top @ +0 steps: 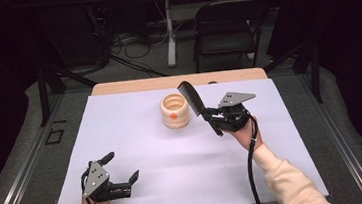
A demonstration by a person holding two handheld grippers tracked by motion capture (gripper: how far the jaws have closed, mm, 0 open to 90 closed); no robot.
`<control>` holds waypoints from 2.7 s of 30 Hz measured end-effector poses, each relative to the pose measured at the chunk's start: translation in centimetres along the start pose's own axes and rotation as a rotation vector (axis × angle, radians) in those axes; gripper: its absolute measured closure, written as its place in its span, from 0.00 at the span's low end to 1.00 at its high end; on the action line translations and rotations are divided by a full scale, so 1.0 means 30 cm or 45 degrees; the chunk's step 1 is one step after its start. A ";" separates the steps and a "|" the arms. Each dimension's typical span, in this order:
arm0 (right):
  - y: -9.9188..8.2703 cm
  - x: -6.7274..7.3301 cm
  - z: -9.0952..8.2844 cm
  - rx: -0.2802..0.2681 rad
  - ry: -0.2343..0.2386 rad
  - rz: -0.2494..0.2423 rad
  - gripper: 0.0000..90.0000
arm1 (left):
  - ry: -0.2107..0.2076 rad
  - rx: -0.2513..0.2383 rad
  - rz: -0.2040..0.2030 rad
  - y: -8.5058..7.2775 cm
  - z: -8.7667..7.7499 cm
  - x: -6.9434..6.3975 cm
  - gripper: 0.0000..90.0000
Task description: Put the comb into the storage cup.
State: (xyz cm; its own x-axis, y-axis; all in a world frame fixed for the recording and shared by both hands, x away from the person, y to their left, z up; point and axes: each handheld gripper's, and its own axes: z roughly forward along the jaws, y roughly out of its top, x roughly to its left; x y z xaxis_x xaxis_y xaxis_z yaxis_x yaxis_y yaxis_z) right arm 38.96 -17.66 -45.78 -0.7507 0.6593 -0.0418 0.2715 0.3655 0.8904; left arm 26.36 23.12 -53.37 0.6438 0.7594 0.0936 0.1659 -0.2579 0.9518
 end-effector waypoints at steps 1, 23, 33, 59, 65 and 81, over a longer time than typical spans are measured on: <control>0.003 0.000 0.001 -0.006 0.000 0.000 0.80 | -0.001 0.001 0.001 0.000 0.000 0.001 0.00; 0.045 -0.011 0.034 -0.040 -0.002 0.004 0.80 | -0.012 -0.003 0.006 0.003 0.001 -0.002 0.00; 0.066 -0.010 0.065 -0.049 0.009 0.001 0.80 | -0.007 -0.003 0.007 0.003 0.001 0.000 0.00; 0.118 -0.029 0.101 -0.083 0.030 0.014 0.79 | -0.006 -0.002 0.007 0.001 0.004 0.001 0.00; 0.130 -0.025 0.115 -0.080 0.037 0.002 0.80 | -0.002 -0.005 0.004 0.000 0.002 0.003 0.00; 0.154 -0.025 0.153 -0.078 0.036 0.003 0.80 | -0.002 -0.004 0.003 0.001 0.002 0.001 0.00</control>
State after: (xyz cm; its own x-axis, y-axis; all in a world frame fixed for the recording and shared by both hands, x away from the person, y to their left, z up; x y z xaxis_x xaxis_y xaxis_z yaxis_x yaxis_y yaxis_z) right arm 43.56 -13.44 -43.72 -0.7670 0.6410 -0.0277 0.2364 0.3224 0.9166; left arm 26.44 23.10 -53.37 0.6451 0.7580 0.0957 0.1619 -0.2581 0.9524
